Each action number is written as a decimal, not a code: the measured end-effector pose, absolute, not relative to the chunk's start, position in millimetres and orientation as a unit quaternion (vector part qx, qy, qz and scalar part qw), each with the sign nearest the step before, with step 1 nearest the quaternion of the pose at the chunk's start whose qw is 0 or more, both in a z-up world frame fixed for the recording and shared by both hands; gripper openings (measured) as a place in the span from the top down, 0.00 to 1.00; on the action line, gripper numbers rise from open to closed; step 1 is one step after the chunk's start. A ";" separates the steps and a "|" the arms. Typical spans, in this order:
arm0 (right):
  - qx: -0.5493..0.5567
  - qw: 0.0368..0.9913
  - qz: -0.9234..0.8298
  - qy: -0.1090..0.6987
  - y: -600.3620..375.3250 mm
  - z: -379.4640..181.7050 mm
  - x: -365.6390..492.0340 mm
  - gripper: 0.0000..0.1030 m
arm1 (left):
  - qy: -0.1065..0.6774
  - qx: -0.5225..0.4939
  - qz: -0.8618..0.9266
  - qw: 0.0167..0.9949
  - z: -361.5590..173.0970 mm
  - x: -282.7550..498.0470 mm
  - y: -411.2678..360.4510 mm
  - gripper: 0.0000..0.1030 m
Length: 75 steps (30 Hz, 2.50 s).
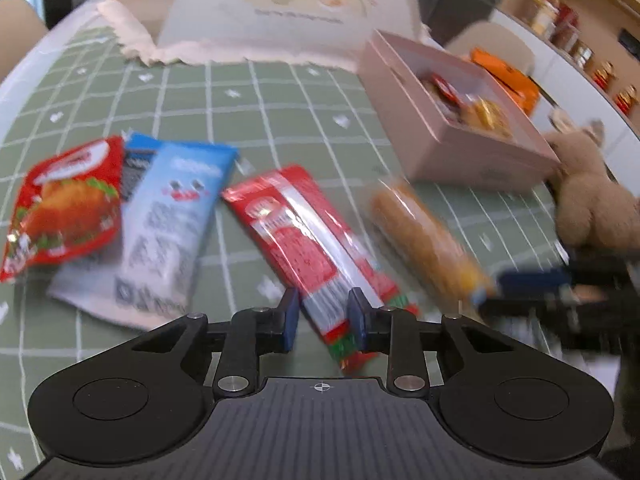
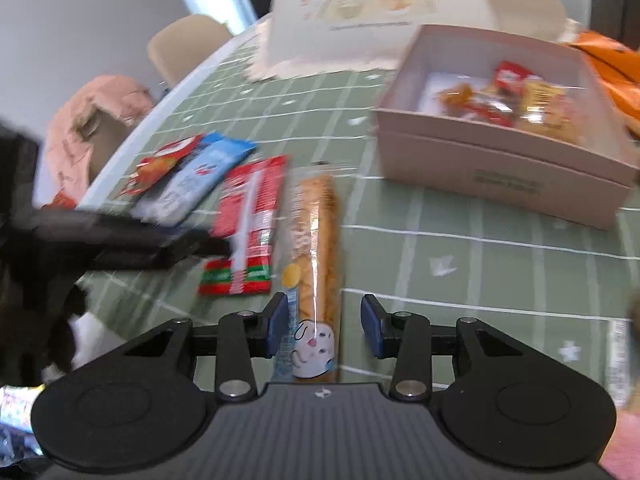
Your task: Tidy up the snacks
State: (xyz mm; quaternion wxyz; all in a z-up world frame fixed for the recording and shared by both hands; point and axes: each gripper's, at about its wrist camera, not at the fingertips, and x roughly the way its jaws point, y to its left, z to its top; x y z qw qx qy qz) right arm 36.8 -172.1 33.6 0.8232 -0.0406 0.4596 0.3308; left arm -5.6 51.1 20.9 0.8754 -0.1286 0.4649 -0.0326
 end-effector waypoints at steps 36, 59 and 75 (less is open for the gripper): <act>-0.070 0.838 0.299 0.451 -193.2 31.8 12.0 0.36 | 0.479 -0.026 0.065 0.875 32.9 2.7 40.0 0.56; -0.108 0.852 0.265 0.438 -176.2 12.3 10.2 0.18 | 0.499 -0.027 -0.006 0.866 29.9 11.6 1.9 0.34; -0.136 0.849 0.272 0.432 -175.8 5.0 7.5 0.00 | 0.518 -0.080 0.009 0.852 34.6 -17.6 1.1 0.41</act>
